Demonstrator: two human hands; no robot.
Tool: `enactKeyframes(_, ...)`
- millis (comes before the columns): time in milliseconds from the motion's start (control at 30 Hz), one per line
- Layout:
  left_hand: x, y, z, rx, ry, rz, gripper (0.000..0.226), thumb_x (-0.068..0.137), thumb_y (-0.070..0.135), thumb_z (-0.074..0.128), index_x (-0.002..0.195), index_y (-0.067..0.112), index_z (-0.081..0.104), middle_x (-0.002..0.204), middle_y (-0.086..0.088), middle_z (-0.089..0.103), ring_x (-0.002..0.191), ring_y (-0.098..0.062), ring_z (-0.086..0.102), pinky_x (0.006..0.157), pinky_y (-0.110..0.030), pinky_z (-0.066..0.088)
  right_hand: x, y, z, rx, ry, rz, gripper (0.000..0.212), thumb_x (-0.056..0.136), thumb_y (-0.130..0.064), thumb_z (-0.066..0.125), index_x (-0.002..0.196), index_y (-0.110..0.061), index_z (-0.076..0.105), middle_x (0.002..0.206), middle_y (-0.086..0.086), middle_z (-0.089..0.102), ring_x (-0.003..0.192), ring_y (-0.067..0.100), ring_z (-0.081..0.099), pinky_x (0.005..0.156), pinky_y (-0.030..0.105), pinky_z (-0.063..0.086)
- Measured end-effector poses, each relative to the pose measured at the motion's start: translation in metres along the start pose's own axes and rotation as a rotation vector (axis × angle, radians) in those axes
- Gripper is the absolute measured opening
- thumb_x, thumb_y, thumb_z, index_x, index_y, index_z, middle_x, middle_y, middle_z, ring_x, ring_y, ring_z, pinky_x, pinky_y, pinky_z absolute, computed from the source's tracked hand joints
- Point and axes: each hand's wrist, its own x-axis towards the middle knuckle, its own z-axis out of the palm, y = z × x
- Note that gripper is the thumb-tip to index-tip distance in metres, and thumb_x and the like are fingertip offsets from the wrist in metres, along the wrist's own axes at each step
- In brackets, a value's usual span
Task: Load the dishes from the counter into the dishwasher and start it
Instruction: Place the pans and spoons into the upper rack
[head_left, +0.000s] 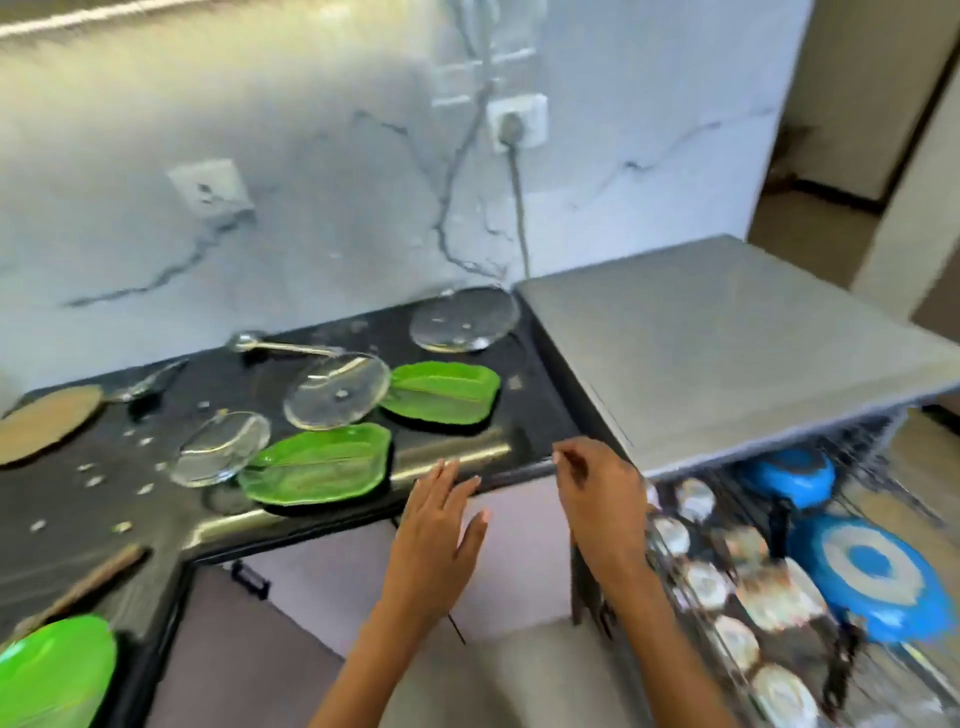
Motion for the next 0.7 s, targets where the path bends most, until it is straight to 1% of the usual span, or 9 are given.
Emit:
enactKeyframes(100, 0.01, -0.034, -0.027, 0.028, 0.067, -0.152, 0.057, 0.09, 0.044, 0.035, 0.118, 0.004, 0.063, 0.134, -0.016, 0.053, 0.127, -0.034, 0.047, 0.107, -0.034, 0.029, 0.014, -0.041, 0.042, 0.028, -0.143, -0.114, 0.009, 0.085, -0.017, 0.063, 0.091, -0.02, 0.069, 0.089, -0.002, 0.069, 0.081, 0.019, 0.065, 0.07, 0.033, 0.052)
enactKeyframes(167, 0.023, -0.053, -0.035, 0.008, 0.092, -0.221, 0.068, 0.089, 0.052, 0.025, 0.125, 0.005, 0.059, 0.145, -0.012, 0.042, 0.137, -0.03, 0.034, 0.11, -0.03, 0.018, 0.029, -0.061, 0.067, 0.03, -0.218, -0.147, 0.01, 0.086, -0.016, 0.063, 0.093, -0.018, 0.07, 0.09, -0.002, 0.069, 0.082, 0.018, 0.065, 0.07, 0.03, 0.049)
enactKeyframes(233, 0.041, -0.078, -0.041, -0.002, 0.088, -0.259, 0.071, 0.087, 0.055, 0.019, 0.129, 0.011, 0.056, 0.15, -0.009, 0.033, 0.143, -0.025, 0.022, 0.112, -0.025, 0.01, 0.049, -0.074, 0.098, 0.02, -0.243, -0.173, 0.008, 0.085, -0.016, 0.064, 0.09, -0.018, 0.071, 0.088, -0.002, 0.07, 0.08, 0.02, 0.065, 0.068, 0.033, 0.05)
enactKeyframes(267, 0.051, -0.091, -0.044, 0.008, 0.099, -0.269, 0.069, 0.087, 0.054, 0.019, 0.126, 0.012, 0.058, 0.149, -0.01, 0.034, 0.142, -0.025, 0.023, 0.112, -0.026, 0.011, 0.06, -0.081, 0.115, 0.011, -0.245, -0.191, 0.006, 0.084, -0.017, 0.066, 0.087, -0.018, 0.071, 0.086, -0.002, 0.07, 0.078, 0.02, 0.066, 0.066, 0.033, 0.049)
enactKeyframes(367, 0.084, -0.139, -0.055, 0.05, 0.129, -0.285, 0.05, 0.089, 0.043, 0.034, 0.108, 0.012, 0.067, 0.136, -0.017, 0.052, 0.129, -0.035, 0.045, 0.105, -0.041, 0.026, 0.097, -0.101, 0.164, 0.015, -0.268, -0.234, 0.004, 0.081, -0.015, 0.07, 0.083, -0.018, 0.071, 0.082, -0.003, 0.07, 0.074, 0.019, 0.066, 0.062, 0.03, 0.046)
enactKeyframes(400, 0.094, -0.157, -0.058, 0.05, 0.145, -0.302, 0.048, 0.089, 0.042, 0.036, 0.107, 0.011, 0.068, 0.134, -0.017, 0.053, 0.128, -0.036, 0.047, 0.104, -0.043, 0.029, 0.11, -0.109, 0.181, 0.022, -0.282, -0.244, 0.004, 0.081, -0.014, 0.07, 0.083, -0.018, 0.071, 0.081, -0.003, 0.07, 0.074, 0.019, 0.066, 0.062, 0.029, 0.045)
enactKeyframes(533, 0.125, -0.219, -0.082, 0.046, 0.205, -0.386, 0.054, 0.091, 0.045, 0.029, 0.117, 0.012, 0.063, 0.145, -0.014, 0.041, 0.139, -0.027, 0.031, 0.112, -0.032, 0.017, 0.155, -0.145, 0.244, 0.042, -0.335, -0.265, 0.005, 0.084, -0.017, 0.066, 0.085, -0.02, 0.07, 0.082, -0.005, 0.07, 0.073, 0.015, 0.064, 0.063, 0.027, 0.044)
enactKeyframes(633, 0.139, -0.259, -0.103, 0.08, 0.23, -0.448, 0.041, 0.099, 0.037, 0.037, 0.128, 0.014, 0.055, 0.152, -0.011, 0.028, 0.144, -0.022, 0.017, 0.113, -0.024, 0.005, 0.173, -0.172, 0.285, 0.08, -0.382, -0.286, 0.007, 0.085, -0.017, 0.064, 0.086, -0.02, 0.07, 0.082, -0.005, 0.07, 0.071, 0.013, 0.063, 0.062, 0.025, 0.044)
enactKeyframes(700, 0.144, -0.288, -0.112, 0.106, 0.257, -0.498, 0.042, 0.1, 0.037, 0.036, 0.133, 0.015, 0.051, 0.154, -0.009, 0.024, 0.145, -0.02, 0.011, 0.114, -0.025, 0.002, 0.18, -0.191, 0.312, 0.087, -0.434, -0.315, 0.007, 0.086, -0.018, 0.064, 0.088, -0.019, 0.071, 0.083, -0.005, 0.07, 0.072, 0.014, 0.063, 0.063, 0.025, 0.045)
